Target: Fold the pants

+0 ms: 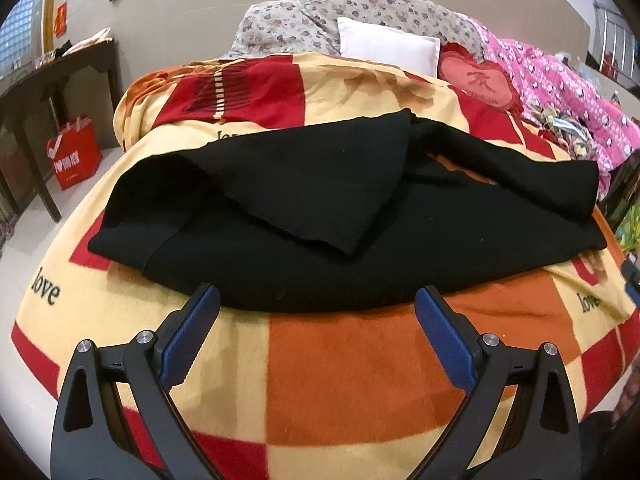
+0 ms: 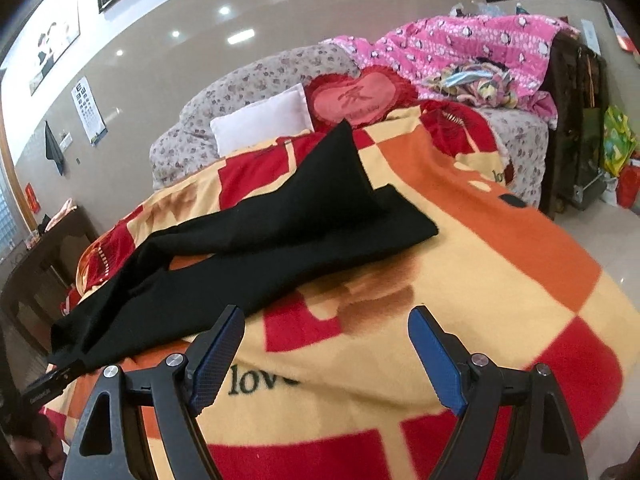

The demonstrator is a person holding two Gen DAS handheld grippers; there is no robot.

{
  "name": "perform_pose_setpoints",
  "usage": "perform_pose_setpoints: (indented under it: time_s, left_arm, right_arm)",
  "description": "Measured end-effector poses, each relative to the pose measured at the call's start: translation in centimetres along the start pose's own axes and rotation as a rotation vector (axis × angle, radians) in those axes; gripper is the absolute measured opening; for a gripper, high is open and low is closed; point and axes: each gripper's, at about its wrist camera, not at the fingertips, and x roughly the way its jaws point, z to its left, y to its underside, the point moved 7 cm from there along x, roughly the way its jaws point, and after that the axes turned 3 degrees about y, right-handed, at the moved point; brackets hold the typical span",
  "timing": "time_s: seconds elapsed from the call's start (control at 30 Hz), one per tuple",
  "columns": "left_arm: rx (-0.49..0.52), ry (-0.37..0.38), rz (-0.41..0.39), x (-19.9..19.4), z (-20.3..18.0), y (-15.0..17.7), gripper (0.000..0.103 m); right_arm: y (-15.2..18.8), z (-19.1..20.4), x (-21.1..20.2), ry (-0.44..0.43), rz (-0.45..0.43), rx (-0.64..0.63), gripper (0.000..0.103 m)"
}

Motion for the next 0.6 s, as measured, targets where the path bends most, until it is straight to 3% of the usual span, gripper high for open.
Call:
perform_pose_setpoints:
  time_s: [0.33,0.6]
  left_arm:
    - [0.001,-0.062,0.003,-0.8,0.2,0.5,0.099]
    - [-0.003,-0.082,0.019,-0.9,0.3,0.7,0.099]
  right_arm:
    - [-0.5,0.4,-0.4,-0.05,-0.042,0.0,0.083]
    - [-0.5,3.3,-0.6,-0.066,-0.073,-0.109,0.083]
